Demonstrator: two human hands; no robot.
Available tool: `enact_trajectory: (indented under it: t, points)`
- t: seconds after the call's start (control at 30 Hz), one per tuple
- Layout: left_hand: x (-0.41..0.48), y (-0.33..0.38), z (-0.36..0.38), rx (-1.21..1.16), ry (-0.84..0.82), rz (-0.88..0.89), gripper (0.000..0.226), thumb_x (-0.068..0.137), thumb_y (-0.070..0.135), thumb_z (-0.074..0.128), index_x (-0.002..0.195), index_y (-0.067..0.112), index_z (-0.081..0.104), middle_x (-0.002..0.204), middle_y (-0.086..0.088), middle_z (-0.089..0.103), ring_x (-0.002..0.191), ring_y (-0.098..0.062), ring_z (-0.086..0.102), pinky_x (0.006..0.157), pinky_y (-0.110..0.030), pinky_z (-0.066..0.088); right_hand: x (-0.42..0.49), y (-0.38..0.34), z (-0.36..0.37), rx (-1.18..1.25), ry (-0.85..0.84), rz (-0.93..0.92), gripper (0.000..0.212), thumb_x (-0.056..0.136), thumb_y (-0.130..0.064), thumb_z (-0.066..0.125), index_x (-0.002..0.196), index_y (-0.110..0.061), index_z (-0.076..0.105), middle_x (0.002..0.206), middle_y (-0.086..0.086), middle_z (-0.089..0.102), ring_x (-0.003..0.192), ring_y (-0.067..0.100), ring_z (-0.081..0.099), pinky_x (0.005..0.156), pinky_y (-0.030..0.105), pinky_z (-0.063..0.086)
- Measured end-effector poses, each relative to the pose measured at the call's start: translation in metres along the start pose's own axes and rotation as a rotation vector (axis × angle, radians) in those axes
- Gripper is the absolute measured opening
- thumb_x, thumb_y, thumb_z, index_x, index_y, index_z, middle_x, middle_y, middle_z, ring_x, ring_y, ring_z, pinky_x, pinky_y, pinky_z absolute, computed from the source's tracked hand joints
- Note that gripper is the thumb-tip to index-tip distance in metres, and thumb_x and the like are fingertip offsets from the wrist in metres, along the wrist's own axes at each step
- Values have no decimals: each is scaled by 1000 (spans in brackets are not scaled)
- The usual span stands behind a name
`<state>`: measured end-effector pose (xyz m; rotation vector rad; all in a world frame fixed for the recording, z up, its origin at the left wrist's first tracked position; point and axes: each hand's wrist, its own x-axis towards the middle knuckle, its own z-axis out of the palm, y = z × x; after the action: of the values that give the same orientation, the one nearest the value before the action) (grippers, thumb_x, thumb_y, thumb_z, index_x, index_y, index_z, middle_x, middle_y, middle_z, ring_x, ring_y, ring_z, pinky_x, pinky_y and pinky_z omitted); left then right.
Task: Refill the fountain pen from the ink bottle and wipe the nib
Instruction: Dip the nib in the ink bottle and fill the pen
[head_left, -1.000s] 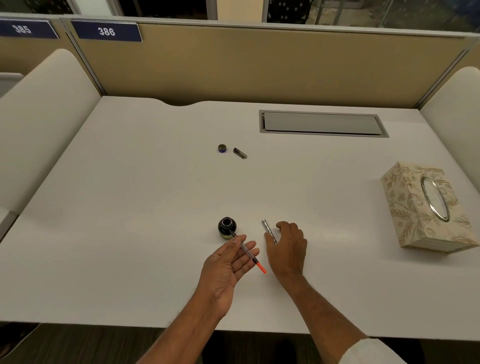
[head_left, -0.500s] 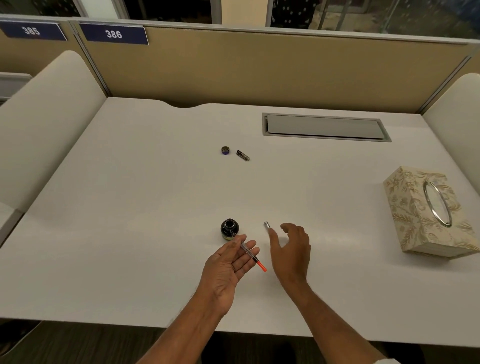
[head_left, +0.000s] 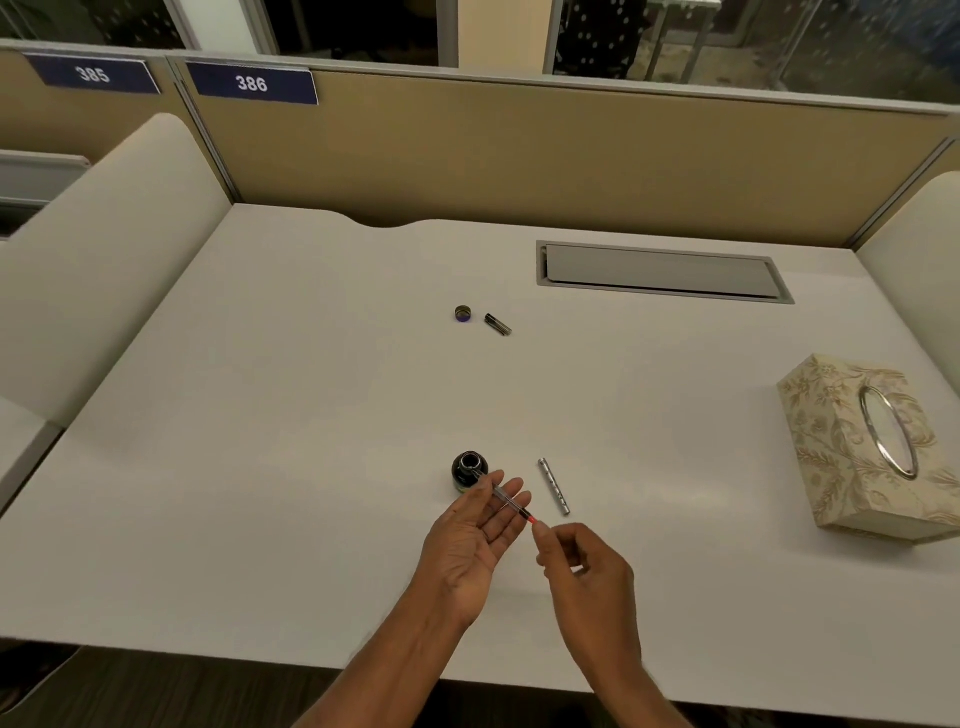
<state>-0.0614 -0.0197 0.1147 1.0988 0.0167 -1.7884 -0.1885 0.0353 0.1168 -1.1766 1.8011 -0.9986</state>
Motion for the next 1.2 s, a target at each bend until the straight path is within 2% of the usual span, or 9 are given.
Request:
enact_trajectory:
  t: [0.13, 0.27, 0.37, 0.47, 0.63, 0.8, 0.97, 1.1, 1.2]
  points:
    - [3, 1, 1, -72, -7, -23, 25, 100, 17, 59, 120, 3, 68, 112, -17, 78, 93, -26, 79, 71, -32, 66, 3, -9, 3, 12, 28, -19, 18, 92, -40, 63, 77, -33, 66, 81, -23, 70, 81, 0, 65, 67, 16, 47]
    - [5, 1, 2, -119, -7, -41, 22, 100, 15, 59, 116, 3, 70, 114, -18, 78, 90, -26, 80, 69, -32, 66, 8, -16, 9, 32, 67, -15, 15, 93, -38, 64, 80, -34, 67, 77, -17, 72, 79, 1, 67, 68, 17, 49]
    - [7, 2, 3, -150, -19, -56, 22, 100, 14, 59, 116, 3, 69, 108, -16, 79, 88, -26, 80, 72, -34, 66, 12, -20, 12, 9, 91, -39, 15, 94, -35, 63, 80, -33, 67, 74, -12, 73, 78, 1, 68, 67, 15, 48]
    - [11, 4, 5, -176, -35, -70, 24, 99, 13, 59, 119, 3, 68, 105, -14, 80, 88, -25, 80, 76, -36, 66, 16, -23, 14, -10, 109, -70, 14, 94, -32, 65, 79, -32, 67, 78, -19, 71, 77, 2, 67, 64, 14, 49]
    - [18, 5, 7, -247, -44, -79, 26, 99, 14, 59, 121, 3, 67, 104, -13, 80, 87, -23, 80, 71, -34, 66, 23, -23, 18, -38, 116, -113, 9, 92, -30, 69, 82, -31, 68, 75, -15, 70, 75, 7, 67, 61, 26, 54]
    - [21, 4, 5, -279, -56, -107, 23, 100, 13, 57, 117, 1, 67, 104, -15, 80, 89, -25, 80, 71, -35, 67, 27, -26, 21, -90, 125, -167, 10, 93, -26, 68, 84, -29, 67, 74, -15, 69, 73, 7, 65, 58, 18, 48]
    - [27, 4, 2, -256, -63, -140, 27, 100, 15, 58, 121, 1, 66, 114, -18, 78, 98, -27, 78, 94, -40, 60, 30, -28, 22, -171, 118, -239, 9, 94, -26, 66, 86, -30, 66, 74, -20, 66, 73, 8, 64, 60, 13, 46]
    - [29, 6, 0, -233, -57, -147, 29, 99, 15, 59, 123, 0, 65, 117, -20, 76, 101, -29, 77, 95, -41, 59, 34, -27, 24, -220, 114, -294, 9, 94, -25, 66, 88, -33, 65, 76, -23, 65, 75, 4, 65, 61, 16, 51]
    - [32, 6, -2, -219, -53, -155, 32, 98, 16, 61, 125, -1, 65, 123, -22, 73, 110, -31, 72, 110, -46, 49, 36, -27, 25, -229, 120, -324, 9, 94, -23, 67, 92, -32, 67, 79, -24, 65, 74, 4, 65, 62, 17, 52]
